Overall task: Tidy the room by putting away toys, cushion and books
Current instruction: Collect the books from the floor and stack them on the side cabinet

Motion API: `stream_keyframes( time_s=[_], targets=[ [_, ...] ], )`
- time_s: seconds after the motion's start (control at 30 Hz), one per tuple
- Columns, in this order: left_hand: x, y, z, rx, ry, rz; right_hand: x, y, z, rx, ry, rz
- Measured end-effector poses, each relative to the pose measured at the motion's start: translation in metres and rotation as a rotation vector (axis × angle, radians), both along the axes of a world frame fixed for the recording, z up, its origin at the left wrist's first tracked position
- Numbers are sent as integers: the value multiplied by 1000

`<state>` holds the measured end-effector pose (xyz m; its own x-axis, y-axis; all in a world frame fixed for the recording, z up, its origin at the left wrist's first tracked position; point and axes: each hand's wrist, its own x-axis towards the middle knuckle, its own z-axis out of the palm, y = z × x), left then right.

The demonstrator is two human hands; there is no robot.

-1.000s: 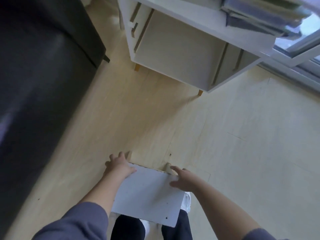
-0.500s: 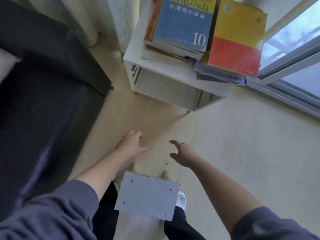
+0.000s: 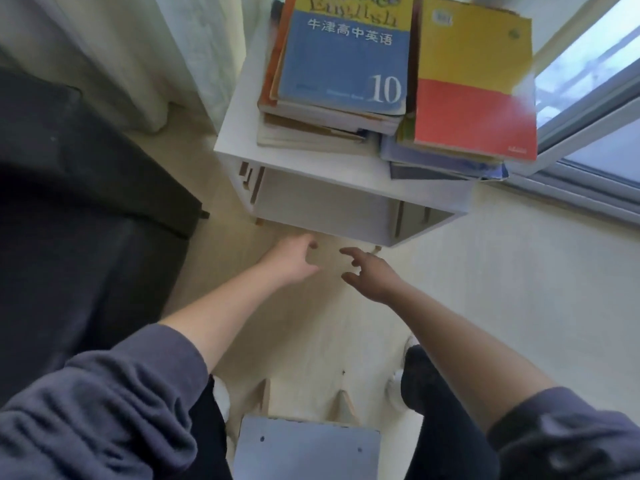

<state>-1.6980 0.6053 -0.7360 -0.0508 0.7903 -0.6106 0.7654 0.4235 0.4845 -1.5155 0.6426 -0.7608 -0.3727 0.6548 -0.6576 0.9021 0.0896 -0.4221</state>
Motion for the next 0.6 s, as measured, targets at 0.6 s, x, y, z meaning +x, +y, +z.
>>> stream_keyframes(
  time_s=[0.6],
  targets=[
    [21, 33, -61, 374, -55, 112, 12, 49, -48, 279, 246, -64]
  ],
)
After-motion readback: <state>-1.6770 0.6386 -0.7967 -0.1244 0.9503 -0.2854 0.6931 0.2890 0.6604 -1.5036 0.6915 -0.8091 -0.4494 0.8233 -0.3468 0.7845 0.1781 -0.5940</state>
